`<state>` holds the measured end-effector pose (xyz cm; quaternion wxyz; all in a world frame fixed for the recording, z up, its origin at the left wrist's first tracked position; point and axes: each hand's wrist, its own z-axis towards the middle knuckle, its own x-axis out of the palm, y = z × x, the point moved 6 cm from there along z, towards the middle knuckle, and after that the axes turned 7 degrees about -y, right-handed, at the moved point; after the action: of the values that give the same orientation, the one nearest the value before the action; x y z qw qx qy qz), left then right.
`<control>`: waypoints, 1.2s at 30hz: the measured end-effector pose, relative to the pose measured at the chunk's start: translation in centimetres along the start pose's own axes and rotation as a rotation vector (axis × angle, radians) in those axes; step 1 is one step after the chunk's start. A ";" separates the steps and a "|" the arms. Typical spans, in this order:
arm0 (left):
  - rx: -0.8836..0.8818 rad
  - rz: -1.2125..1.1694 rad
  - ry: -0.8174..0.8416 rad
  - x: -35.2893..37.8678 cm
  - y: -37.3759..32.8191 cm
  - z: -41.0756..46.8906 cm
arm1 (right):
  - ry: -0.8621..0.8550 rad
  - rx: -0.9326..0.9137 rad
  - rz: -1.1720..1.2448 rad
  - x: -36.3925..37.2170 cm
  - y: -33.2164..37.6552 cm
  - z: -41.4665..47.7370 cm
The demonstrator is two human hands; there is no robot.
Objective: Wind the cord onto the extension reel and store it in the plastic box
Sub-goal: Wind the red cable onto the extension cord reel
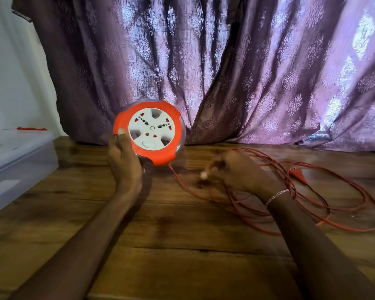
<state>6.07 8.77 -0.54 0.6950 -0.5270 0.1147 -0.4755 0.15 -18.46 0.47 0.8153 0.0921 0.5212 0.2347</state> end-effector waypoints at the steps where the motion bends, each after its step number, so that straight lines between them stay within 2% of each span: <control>1: 0.004 -0.008 0.027 0.2 -0.1 -0.2 | -0.165 -0.050 0.027 -0.8 0.8 0.1; 3: 0.002 -0.015 0.098 0.7 -0.3 -0.8 | -0.461 -0.149 0.118 -2.7 2.6 -0.3; 5: 0.026 0.003 0.177 1.2 -0.4 -1.5 | -0.580 -0.258 0.129 -3.4 4.4 -1.0; 9: 0.176 0.106 0.357 2.0 -1.2 -3.9 | -0.496 -0.434 -0.196 -1.9 7.0 -1.6; 12: 0.262 0.204 0.418 2.4 -1.5 -4.7 | -0.459 -0.495 -0.491 -1.4 7.4 -1.6; 17: 0.287 0.222 0.422 2.3 -1.7 -4.6 | -0.390 -0.585 -0.623 -0.9 7.4 -1.8; 20: 0.304 0.210 0.433 2.4 -1.9 -4.9 | -0.426 -0.559 -0.595 -1.0 7.7 -1.7; 23: 0.330 0.209 0.391 2.3 -2.2 -5.2 | -0.527 -0.392 -0.512 -1.4 7.5 -1.6; 28: 0.430 0.258 0.337 2.3 -3.0 -6.0 | -0.540 0.098 0.020 -0.7 5.6 -0.9; 31: 0.442 0.286 0.332 2.3 -2.8 -5.9 | -0.467 0.324 0.484 0.8 4.6 -0.5; 32: 0.436 0.295 0.332 2.3 -2.6 -5.7 | -0.426 0.326 0.538 0.9 4.3 -0.5; 33: 0.419 0.299 0.329 2.2 -2.4 -5.5 | -0.415 0.260 0.476 0.4 4.3 -0.4; 36: 0.353 0.280 0.317 2.1 -2.1 -4.9 | -0.481 -0.159 -0.034 -2.1 5.1 -0.8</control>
<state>2.77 4.04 -0.08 0.8086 -0.2958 0.2091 -0.4637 -2.73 -15.11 3.78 0.9244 0.0720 0.2934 0.2327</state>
